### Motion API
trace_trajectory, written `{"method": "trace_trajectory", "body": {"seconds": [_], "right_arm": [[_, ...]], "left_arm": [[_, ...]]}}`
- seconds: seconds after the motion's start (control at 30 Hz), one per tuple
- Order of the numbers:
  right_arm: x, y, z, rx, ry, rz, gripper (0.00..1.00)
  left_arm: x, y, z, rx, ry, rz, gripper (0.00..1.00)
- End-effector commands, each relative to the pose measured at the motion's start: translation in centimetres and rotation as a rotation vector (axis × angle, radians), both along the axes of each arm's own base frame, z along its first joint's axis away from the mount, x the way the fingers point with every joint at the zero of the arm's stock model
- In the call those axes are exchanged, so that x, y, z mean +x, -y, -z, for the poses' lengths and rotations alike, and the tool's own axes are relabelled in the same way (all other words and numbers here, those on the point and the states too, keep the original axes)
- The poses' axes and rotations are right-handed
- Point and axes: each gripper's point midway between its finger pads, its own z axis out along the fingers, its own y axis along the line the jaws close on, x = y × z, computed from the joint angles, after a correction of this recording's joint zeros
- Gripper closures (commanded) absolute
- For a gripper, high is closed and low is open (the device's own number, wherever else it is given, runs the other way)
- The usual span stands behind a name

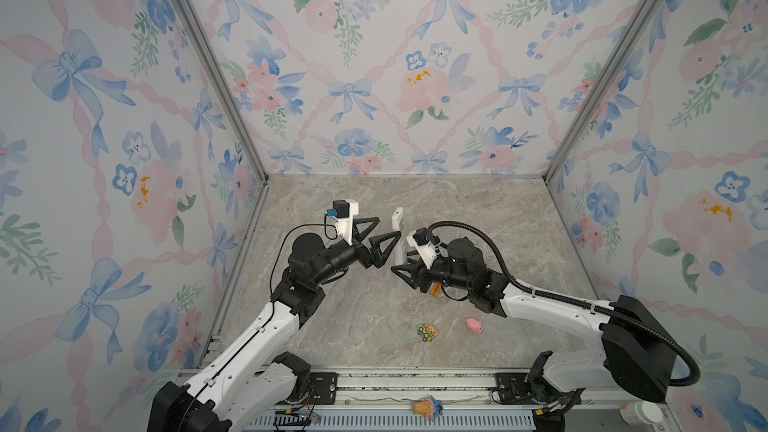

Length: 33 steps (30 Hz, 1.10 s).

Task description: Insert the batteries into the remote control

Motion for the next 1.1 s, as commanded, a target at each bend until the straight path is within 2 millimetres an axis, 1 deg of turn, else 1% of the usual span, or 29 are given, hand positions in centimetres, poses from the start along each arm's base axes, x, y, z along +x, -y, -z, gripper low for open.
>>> {"method": "trace_trajectory", "body": {"seconds": [0.0, 0.07, 0.13, 0.3, 0.43, 0.83, 0.87, 1.07], "right_arm": [[0.4, 1.1, 1.2, -0.118, 0.004, 0.070, 1.00], [0.6, 1.4, 1.5, -0.130, -0.002, 0.096, 1.00], [0.7, 1.5, 1.9, -0.146, -0.008, 0.116, 1.00], [0.8, 1.5, 2.5, -0.189, 0.002, 0.160, 1.00], [0.8, 1.6, 3.1, -0.215, 0.001, 0.181, 1.00], [1.3, 1.8, 3.8, -0.268, 0.008, 0.229, 1.00], [1.3, 1.8, 3.9, -0.275, 0.009, 0.233, 1.00], [1.2, 1.7, 3.9, -0.285, 0.017, 0.234, 1.00]], "left_arm": [[1.3, -0.3, 0.6, 0.030, -0.029, -0.086, 0.02], [2.2, -0.7, 1.2, 0.041, -0.063, -0.137, 0.05], [2.9, -0.7, 1.9, 0.050, -0.095, -0.161, 0.08], [3.9, -0.1, 3.3, 0.064, -0.149, -0.189, 0.18], [4.3, 0.7, 4.0, 0.073, -0.174, -0.185, 0.22], [5.1, 2.1, 7.1, 0.121, -0.239, -0.214, 0.37], [5.3, 2.4, 5.8, 0.105, -0.219, -0.212, 0.39], [5.6, 3.2, 6.2, 0.115, -0.227, -0.198, 0.45]]}}
